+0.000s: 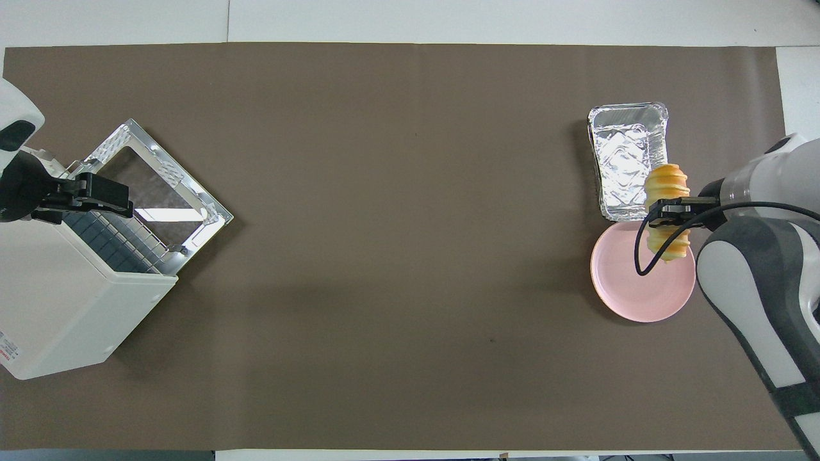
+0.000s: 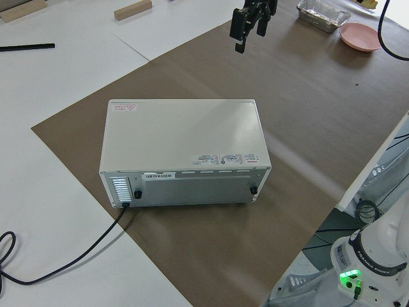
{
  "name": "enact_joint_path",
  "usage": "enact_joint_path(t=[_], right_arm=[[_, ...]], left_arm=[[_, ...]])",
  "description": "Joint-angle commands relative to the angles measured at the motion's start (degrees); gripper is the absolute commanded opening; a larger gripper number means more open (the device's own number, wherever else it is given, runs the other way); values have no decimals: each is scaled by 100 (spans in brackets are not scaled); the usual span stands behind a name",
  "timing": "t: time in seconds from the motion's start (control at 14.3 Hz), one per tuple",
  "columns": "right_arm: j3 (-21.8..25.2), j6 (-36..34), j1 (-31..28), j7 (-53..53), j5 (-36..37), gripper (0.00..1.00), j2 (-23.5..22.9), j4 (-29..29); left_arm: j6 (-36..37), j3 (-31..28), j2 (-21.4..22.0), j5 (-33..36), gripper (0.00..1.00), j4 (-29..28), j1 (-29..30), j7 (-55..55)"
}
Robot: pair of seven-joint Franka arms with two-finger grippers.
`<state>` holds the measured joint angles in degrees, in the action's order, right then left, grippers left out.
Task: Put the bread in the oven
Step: 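Grasp the yellow bread with the right gripper and lift it, then move the bread over the foil tray and release it inside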
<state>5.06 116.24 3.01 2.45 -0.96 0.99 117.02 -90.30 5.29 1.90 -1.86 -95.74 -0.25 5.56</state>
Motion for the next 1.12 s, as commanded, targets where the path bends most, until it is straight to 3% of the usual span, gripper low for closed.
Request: enact_joint_path(t=[0.0, 0.28, 0.56, 1.05], right_arm=[[-5, 213, -292, -490, -44, 53, -801, -696], [-14, 1004, -336, -693, -62, 53, -1390, -909], [-23, 1093, -293, -693, -88, 54, -1988, -1523], [-40, 1216, -134, -553, -440, 59, -2314, -1428]], left_arm=[[30, 33, 82, -60, 100, -24, 69, 32], [30, 33, 82, -60, 100, -24, 69, 32], [30, 33, 82, -60, 100, -24, 69, 32], [30, 33, 82, -60, 100, -15, 69, 32]])
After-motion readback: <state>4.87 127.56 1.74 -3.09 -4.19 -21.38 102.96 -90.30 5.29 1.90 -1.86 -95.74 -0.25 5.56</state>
